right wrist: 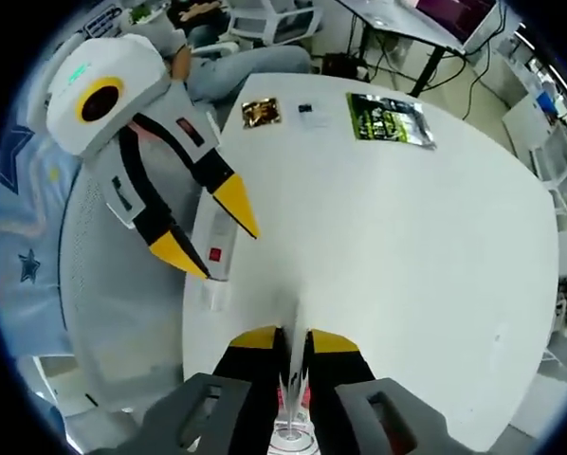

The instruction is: Arrange the skincare products in the storage area until every visible bottle or jar stands upright without overlapping.

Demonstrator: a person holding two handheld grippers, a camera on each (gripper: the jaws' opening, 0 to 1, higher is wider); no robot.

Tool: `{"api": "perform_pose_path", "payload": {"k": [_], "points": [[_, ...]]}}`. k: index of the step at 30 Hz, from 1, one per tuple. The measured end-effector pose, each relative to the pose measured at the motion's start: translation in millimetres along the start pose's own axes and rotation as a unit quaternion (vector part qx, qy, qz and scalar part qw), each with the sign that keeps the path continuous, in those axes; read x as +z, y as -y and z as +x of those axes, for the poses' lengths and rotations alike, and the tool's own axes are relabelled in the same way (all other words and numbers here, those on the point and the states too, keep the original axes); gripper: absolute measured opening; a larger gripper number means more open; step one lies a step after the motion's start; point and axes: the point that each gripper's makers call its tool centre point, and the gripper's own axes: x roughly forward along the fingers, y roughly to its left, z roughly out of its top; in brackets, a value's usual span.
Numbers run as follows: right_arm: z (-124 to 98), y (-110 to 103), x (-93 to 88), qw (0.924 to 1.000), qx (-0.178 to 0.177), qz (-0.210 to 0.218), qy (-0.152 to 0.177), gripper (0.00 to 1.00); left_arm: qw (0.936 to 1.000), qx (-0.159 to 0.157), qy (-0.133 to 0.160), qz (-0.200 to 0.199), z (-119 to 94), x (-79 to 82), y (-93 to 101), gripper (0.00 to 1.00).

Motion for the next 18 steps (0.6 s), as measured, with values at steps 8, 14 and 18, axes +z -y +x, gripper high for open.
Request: {"api": "perform_pose_path", "payload": {"k": [8,14,18], "points": [[-1.0,2.1,-9.4,0.9998,-0.005,0.014,-0.010,0.05,1.0000,-0.001,-0.005,0.004,1.6,-1.6,0.8,0.23],[-1.3,3.1,-9.8,0.9998,-0.006,0.021,-0.006,0.06,1.0000,-0.001,-0.007,0.003,2.0,-3.2,1.0,0.23],[-2.5,5.3,-10.3,0.9999,-0.012,0.008,0.001,0.07,0.9999,-0.003,-0.010,0.003,2.6,-4.4,1.5,0.23]]}}
